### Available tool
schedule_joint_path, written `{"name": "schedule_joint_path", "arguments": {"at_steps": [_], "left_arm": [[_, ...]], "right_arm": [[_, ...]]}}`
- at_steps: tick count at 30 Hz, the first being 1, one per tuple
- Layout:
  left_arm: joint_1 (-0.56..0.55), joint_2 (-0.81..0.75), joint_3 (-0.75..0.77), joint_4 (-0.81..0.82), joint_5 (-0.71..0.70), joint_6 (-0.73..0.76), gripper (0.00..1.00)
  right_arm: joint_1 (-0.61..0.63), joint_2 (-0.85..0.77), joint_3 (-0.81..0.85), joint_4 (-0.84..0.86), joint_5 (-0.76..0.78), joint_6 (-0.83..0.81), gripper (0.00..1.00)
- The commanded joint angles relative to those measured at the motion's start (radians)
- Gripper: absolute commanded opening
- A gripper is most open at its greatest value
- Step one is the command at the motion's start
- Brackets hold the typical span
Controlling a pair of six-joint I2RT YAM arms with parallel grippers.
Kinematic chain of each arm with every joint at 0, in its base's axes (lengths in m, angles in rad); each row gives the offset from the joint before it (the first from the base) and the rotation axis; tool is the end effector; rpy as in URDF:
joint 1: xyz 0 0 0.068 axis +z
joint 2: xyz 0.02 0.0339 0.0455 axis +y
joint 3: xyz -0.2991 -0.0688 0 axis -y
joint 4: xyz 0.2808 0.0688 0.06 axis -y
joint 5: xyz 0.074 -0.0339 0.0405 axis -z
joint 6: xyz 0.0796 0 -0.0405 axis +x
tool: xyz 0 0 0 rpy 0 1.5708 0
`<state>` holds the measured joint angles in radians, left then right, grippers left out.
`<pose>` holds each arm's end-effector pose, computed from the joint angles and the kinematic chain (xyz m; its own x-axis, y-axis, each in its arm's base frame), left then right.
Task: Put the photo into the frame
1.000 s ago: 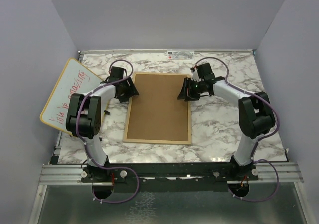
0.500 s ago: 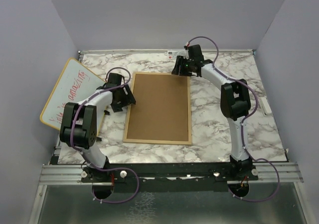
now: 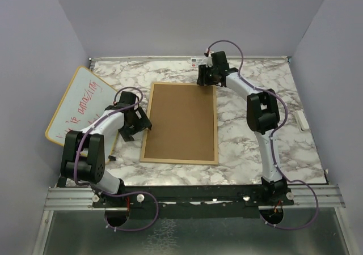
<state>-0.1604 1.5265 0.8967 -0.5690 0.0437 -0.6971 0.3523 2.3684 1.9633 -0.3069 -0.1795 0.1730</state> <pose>0.3201 -0.0553 0.1524 -0.8176 -0.5174 -0.2525 -0.4561 0.8497 -0.2646 0.5874 0.2311 0.1674 -0.6844 -0.0711 -0.7257 -0.3539 0.9026 0.2452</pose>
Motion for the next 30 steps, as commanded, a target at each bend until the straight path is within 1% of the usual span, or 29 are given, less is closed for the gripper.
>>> {"name": "schedule_joint_path", "arguments": {"at_steps": [1, 6, 9, 15, 17, 23, 30], "left_arm": [[-0.002, -0.056, -0.043, -0.075, 0.016, -0.055, 0.93], [-0.001, -0.078, -0.05, -0.128, 0.037, -0.066, 0.95], [-0.001, -0.093, -0.049, -0.16, 0.05, -0.082, 0.96], [-0.001, -0.115, -0.08, -0.193, 0.136, -0.135, 0.96], [-0.003, -0.117, -0.095, -0.187, 0.165, -0.153, 0.96], [-0.004, -0.127, -0.116, -0.092, 0.242, -0.221, 0.9], [-0.004, -0.121, -0.093, -0.062, 0.237, -0.231, 0.87]], "right_arm": [[-0.001, 0.068, 0.031, -0.059, -0.049, -0.085, 0.56], [-0.001, 0.083, 0.033, -0.104, -0.061, -0.147, 0.56], [-0.001, 0.083, 0.037, -0.152, -0.097, -0.212, 0.56], [-0.001, 0.084, 0.038, -0.241, -0.182, -0.314, 0.55], [-0.001, 0.087, 0.039, -0.262, -0.213, -0.335, 0.55], [-0.001, 0.092, 0.063, -0.302, -0.311, -0.341, 0.55], [-0.001, 0.065, 0.061, -0.315, -0.32, -0.346, 0.55]]}}
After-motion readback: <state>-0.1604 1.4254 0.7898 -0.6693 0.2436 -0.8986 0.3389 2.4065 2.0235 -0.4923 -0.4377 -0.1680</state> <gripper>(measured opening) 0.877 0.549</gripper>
